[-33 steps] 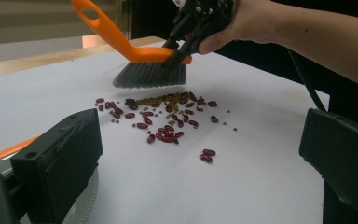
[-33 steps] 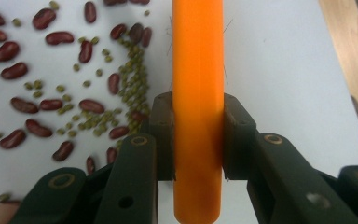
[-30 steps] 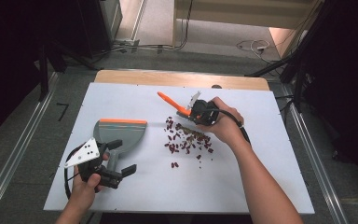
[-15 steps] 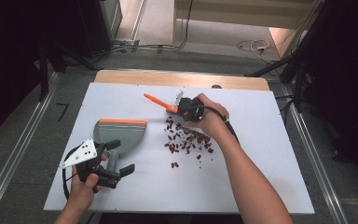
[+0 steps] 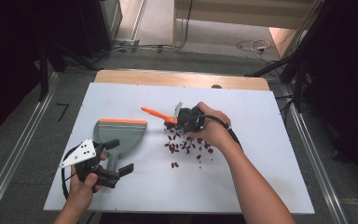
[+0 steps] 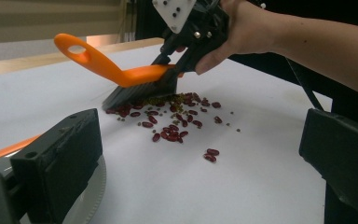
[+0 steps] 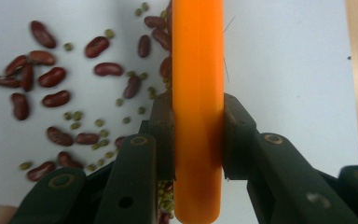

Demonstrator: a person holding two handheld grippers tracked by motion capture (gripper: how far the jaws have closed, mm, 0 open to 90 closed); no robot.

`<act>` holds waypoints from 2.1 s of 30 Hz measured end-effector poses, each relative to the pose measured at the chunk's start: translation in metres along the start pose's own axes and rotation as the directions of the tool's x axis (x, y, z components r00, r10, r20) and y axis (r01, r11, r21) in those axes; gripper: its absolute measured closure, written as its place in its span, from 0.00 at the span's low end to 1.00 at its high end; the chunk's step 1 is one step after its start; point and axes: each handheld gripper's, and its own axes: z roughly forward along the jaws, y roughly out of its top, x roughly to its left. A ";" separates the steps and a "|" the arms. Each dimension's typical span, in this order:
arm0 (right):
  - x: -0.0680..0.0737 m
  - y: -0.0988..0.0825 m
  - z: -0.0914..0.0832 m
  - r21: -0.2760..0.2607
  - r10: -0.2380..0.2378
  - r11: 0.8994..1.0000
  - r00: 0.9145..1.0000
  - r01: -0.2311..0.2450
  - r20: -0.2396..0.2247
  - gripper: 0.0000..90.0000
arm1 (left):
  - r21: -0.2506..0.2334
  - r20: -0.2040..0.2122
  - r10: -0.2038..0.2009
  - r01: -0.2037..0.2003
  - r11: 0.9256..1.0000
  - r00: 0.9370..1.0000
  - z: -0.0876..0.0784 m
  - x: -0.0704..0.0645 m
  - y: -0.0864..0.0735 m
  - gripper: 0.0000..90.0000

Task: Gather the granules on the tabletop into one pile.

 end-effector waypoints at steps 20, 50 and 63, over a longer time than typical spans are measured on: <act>-0.004 -0.011 -0.012 -0.046 0.018 0.999 1.000 -0.018 -0.019 0.76 | 0.002 -0.003 0.002 -0.002 1.000 1.000 0.000 0.000 0.000 0.00; 0.024 -0.007 -0.016 -0.060 -0.156 0.987 0.984 0.152 -0.083 0.76 | 0.010 -0.004 -0.001 0.001 1.000 1.000 0.000 0.001 -0.001 0.00; 0.014 -0.005 -0.023 -0.101 -0.109 0.989 0.992 0.103 -0.057 0.76 | 0.009 -0.006 -0.001 0.001 1.000 1.000 0.000 0.001 -0.001 0.00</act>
